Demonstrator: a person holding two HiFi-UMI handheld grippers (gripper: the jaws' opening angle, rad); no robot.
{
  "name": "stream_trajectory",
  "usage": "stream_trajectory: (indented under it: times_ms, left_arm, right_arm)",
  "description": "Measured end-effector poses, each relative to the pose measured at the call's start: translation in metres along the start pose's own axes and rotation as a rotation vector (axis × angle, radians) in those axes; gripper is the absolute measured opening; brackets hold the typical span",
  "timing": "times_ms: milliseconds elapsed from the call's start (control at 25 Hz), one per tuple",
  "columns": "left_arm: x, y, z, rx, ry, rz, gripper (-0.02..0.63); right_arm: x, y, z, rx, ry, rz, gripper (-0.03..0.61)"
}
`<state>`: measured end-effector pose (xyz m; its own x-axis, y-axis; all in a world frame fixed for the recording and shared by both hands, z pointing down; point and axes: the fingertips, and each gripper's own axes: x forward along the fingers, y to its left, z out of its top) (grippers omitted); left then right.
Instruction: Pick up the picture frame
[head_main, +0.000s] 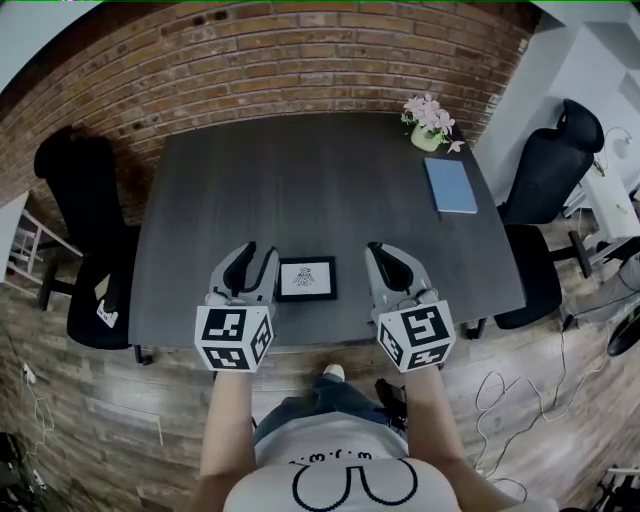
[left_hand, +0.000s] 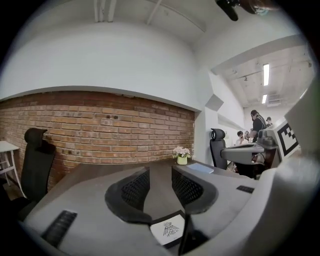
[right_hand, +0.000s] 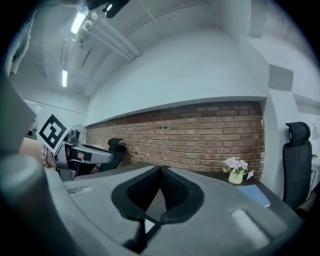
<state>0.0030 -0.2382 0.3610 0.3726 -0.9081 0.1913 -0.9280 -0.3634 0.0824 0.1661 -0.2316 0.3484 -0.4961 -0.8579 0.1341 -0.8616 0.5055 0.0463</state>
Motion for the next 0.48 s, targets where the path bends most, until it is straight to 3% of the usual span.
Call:
stream_trajectory:
  times_ms: [480]
  left_arm:
    - [0.051,0.036,-0.087,-0.061,0.223,0.042,0.132]
  right_arm:
    - [0.062,-0.013,-0.059,0.04,0.155,0.063,0.0]
